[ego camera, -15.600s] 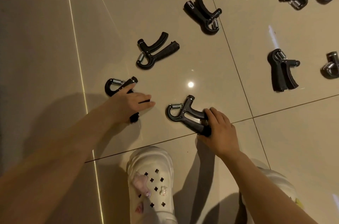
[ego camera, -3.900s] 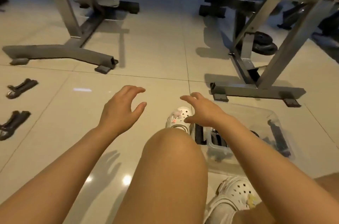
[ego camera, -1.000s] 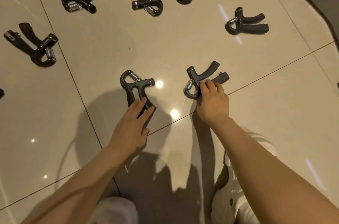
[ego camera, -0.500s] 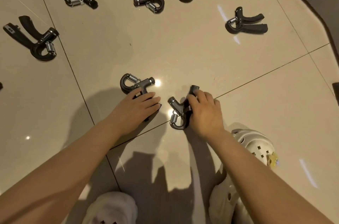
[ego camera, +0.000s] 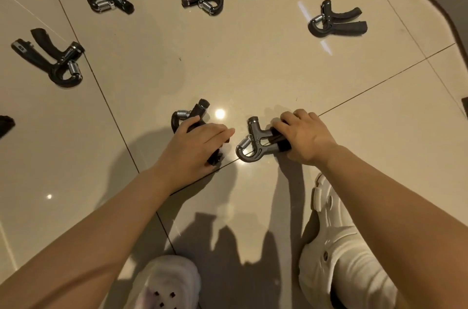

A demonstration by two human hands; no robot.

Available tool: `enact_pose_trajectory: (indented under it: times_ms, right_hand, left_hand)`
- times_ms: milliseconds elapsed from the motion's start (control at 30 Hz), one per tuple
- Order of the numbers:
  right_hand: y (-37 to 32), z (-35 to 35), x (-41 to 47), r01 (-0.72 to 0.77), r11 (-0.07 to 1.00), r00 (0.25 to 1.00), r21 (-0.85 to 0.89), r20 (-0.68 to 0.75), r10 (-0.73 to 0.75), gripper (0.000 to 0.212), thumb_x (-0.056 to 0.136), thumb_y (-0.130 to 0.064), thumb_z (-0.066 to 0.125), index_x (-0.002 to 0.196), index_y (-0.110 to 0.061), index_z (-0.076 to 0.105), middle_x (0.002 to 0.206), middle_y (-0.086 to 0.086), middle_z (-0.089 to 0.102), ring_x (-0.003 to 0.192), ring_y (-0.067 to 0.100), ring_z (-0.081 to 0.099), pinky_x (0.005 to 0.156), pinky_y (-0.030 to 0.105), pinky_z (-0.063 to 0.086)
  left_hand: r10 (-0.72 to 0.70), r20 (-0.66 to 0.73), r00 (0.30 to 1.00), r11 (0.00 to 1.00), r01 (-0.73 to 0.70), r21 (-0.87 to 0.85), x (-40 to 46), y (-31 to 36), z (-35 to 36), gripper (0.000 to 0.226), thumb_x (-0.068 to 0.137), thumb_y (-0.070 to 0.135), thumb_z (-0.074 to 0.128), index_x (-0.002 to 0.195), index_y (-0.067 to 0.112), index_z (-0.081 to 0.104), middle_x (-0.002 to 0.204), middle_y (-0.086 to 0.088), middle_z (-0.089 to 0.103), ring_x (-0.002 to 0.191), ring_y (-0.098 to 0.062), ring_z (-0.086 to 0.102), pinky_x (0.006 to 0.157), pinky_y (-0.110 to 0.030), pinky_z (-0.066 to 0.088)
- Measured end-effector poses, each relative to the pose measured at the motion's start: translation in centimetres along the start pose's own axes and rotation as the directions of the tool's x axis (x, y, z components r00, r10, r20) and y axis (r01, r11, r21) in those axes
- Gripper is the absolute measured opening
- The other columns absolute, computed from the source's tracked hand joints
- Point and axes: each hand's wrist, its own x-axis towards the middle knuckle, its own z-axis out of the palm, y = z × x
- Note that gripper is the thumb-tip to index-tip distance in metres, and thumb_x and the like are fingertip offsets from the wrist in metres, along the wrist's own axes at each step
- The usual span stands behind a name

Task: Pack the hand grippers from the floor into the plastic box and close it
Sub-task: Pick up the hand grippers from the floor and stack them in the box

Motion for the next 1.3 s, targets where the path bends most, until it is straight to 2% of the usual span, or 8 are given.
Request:
enact_pose_trajectory:
  times_ms: [133, 300, 400, 533, 633, 900, 1200, 1300]
  right_hand:
    - [-1.3, -2.3, -2.1, 0.006, 1.0, 0.997, -0.018, -0.078, -0.007, 0.057, 0.077, -0.033, 0.061, 0.13, -0.027, 0.044, 0.126, -0.001, 0.044, 0.118, 0.025, 0.038, 0.096, 0.033, 0.032]
    - [-3.7, -5.6, -7.1, 0.005, 0.999, 0.986, -0.053, -0.167, -0.014, 0.053, 0.078, -0.03, 0.063, 0.127, -0.022, 0.045, 0.126, 0.004, 0.042, 0.113, 0.027, 0.038, 0.089, 0.033, 0.033]
    - [-5.2, -7.1, -11.4, -0.008, 0.994, 0.979, -0.108, -0.205, -0.015, 0.049, 0.08, -0.029, 0.062, 0.126, -0.021, 0.044, 0.128, 0.006, 0.04, 0.112, 0.027, 0.037, 0.089, 0.033, 0.035]
    - [-7.2, -9.5, -17.9, -0.041, 0.996, 0.956, -0.085, -0.292, 0.014, 0.049, 0.079, -0.031, 0.063, 0.125, -0.02, 0.048, 0.127, 0.006, 0.044, 0.109, 0.027, 0.041, 0.087, 0.031, 0.034]
    - [-9.1, -11.3, -22.5, -0.057, 0.997, 0.929, -0.046, -0.368, 0.037, 0.053, 0.076, -0.035, 0.067, 0.124, -0.019, 0.05, 0.125, 0.006, 0.046, 0.107, 0.026, 0.042, 0.086, 0.031, 0.034]
    - [-14.5, -14.0, -36.5, -0.123, 0.992, 0.82, 0.006, -0.562, 0.105, 0.067, 0.073, -0.044, 0.073, 0.129, -0.02, 0.046, 0.125, 0.006, 0.048, 0.108, 0.025, 0.043, 0.089, 0.033, 0.039]
    - [-16.6, -15.2, -51.1, -0.197, 0.976, 0.669, 0.097, -0.714, 0.206, 0.068, 0.075, -0.039, 0.074, 0.134, -0.022, 0.044, 0.132, 0.003, 0.045, 0.115, 0.023, 0.039, 0.092, 0.03, 0.037]
    - [-16.6, -14.0, -54.0, -0.22, 0.959, 0.626, 0.178, -0.729, 0.278, 0.065, 0.075, -0.04, 0.075, 0.131, -0.025, 0.047, 0.131, 0.0, 0.045, 0.116, 0.024, 0.039, 0.094, 0.032, 0.039]
  left_hand:
    - [-0.28, -0.119, 0.953, 0.944, 0.251, -0.216, -0.8, 3.1, -2.4, 0.069, 0.067, 0.027, 0.072, 0.132, 0.021, 0.05, 0.127, 0.004, 0.054, 0.119, -0.01, 0.046, 0.11, -0.035, 0.02]
    - [-0.423, -0.124, 0.898, 0.846, 0.343, -0.408, -2.7, 6.9, -7.0, 0.076, 0.065, 0.033, 0.078, 0.135, 0.027, 0.047, 0.129, 0.012, 0.046, 0.119, -0.002, 0.039, 0.107, -0.033, 0.027]
    - [-0.405, -0.121, 0.906, 0.854, 0.327, -0.404, -4.4, 9.5, -10.0, 0.078, 0.063, 0.035, 0.081, 0.133, 0.031, 0.047, 0.121, 0.023, 0.038, 0.111, 0.005, 0.036, 0.104, -0.027, 0.026]
    - [-0.345, -0.171, 0.923, 0.866, 0.242, -0.437, -7.0, 12.9, -14.0, 0.077, 0.058, 0.049, 0.073, 0.129, 0.035, 0.049, 0.119, 0.021, 0.044, 0.111, -0.002, 0.046, 0.105, -0.039, 0.035]
    - [-0.319, -0.237, 0.918, 0.876, 0.19, -0.443, -9.1, 15.9, -17.0, 0.076, 0.059, 0.049, 0.074, 0.129, 0.036, 0.049, 0.119, 0.018, 0.047, 0.109, -0.006, 0.05, 0.103, -0.043, 0.039]
    - [-0.262, -0.33, 0.907, 0.905, 0.111, -0.411, -17.1, 25.4, -22.5, 0.076, 0.066, 0.035, 0.082, 0.132, 0.034, 0.046, 0.126, 0.011, 0.048, 0.107, -0.001, 0.045, 0.093, -0.021, 0.035]
    - [-0.134, -0.396, 0.908, 0.897, -0.059, -0.439, -18.5, 35.8, -28.1, 0.074, 0.068, 0.031, 0.082, 0.132, 0.031, 0.046, 0.13, 0.006, 0.048, 0.112, -0.008, 0.047, 0.088, -0.017, 0.034]
    - [-0.068, -0.407, 0.911, 0.887, -0.132, -0.443, -17.8, 38.9, -28.3, 0.072, 0.068, 0.032, 0.082, 0.131, 0.032, 0.048, 0.127, 0.006, 0.049, 0.111, -0.01, 0.048, 0.09, -0.023, 0.039]
